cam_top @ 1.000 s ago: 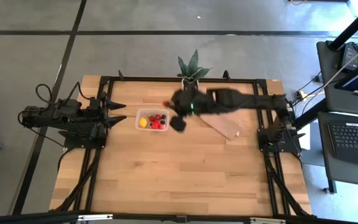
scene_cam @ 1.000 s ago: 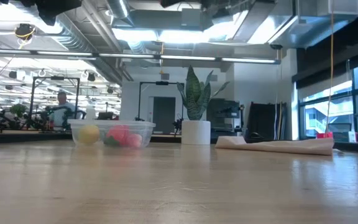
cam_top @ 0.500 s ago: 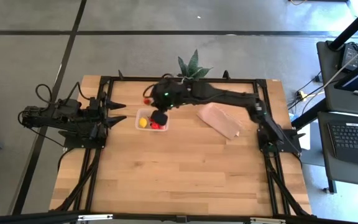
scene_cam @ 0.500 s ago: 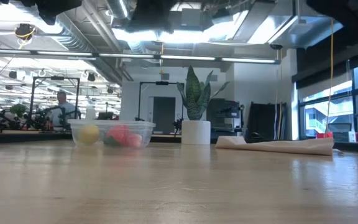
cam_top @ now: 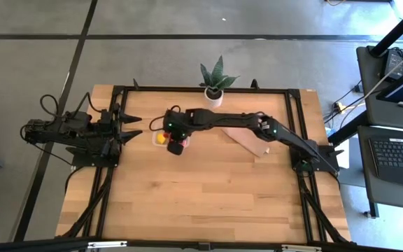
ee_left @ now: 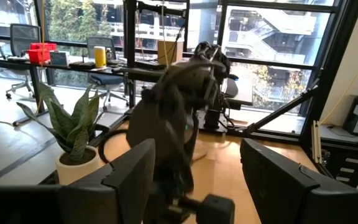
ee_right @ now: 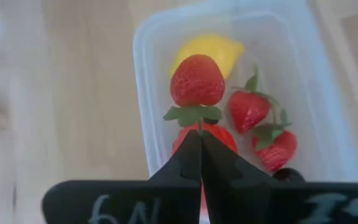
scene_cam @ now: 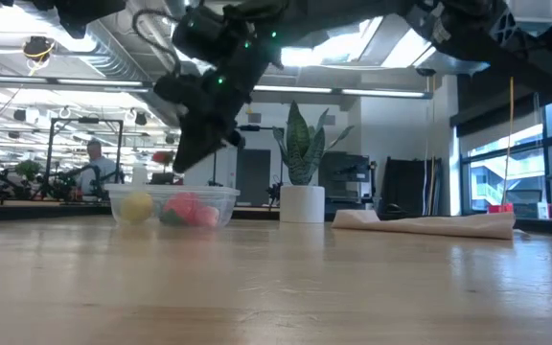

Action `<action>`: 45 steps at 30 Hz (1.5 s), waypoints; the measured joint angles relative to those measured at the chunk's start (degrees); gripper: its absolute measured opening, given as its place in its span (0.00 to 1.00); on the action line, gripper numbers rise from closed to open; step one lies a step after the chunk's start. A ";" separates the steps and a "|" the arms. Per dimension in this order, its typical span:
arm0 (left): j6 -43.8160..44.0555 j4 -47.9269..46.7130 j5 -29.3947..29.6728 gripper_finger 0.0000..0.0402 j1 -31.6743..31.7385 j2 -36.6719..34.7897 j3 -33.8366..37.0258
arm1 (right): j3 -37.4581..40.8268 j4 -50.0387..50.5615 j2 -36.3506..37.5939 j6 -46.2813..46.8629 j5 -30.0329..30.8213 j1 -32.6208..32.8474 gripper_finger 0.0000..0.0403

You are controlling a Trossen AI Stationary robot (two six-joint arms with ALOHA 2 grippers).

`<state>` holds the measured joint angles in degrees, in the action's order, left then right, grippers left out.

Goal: Pick and placing Produce into tupperware
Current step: Put the red strawberry into the transparent container, then return to Home Position

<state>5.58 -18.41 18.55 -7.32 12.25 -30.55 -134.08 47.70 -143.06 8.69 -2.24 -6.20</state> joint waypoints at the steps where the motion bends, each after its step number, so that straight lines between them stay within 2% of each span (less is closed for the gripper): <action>1: 0.01 -0.01 0.01 0.57 0.00 0.00 0.00 | 0.01 0.02 -0.42 0.00 -0.02 0.02 0.00; 21: 0.24 -0.02 0.01 0.57 0.01 0.00 0.02 | -0.02 0.94 -2.06 0.11 -0.02 -0.28 0.00; 37: 0.24 0.00 0.00 0.57 0.01 0.00 0.02 | -0.02 -0.87 -1.84 1.53 0.02 -0.42 0.15; 41: 0.24 0.02 0.01 0.57 0.01 0.00 0.03 | -0.74 2.12 2.04 -0.12 0.25 -0.61 0.16; 45: 0.24 0.34 0.01 0.57 -0.01 0.00 0.07 | -1.00 2.06 12.38 -1.70 3.58 -0.90 0.16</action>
<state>5.82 -18.07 18.56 -7.33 12.25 -30.48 -135.08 49.77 -130.68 6.98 1.34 -7.09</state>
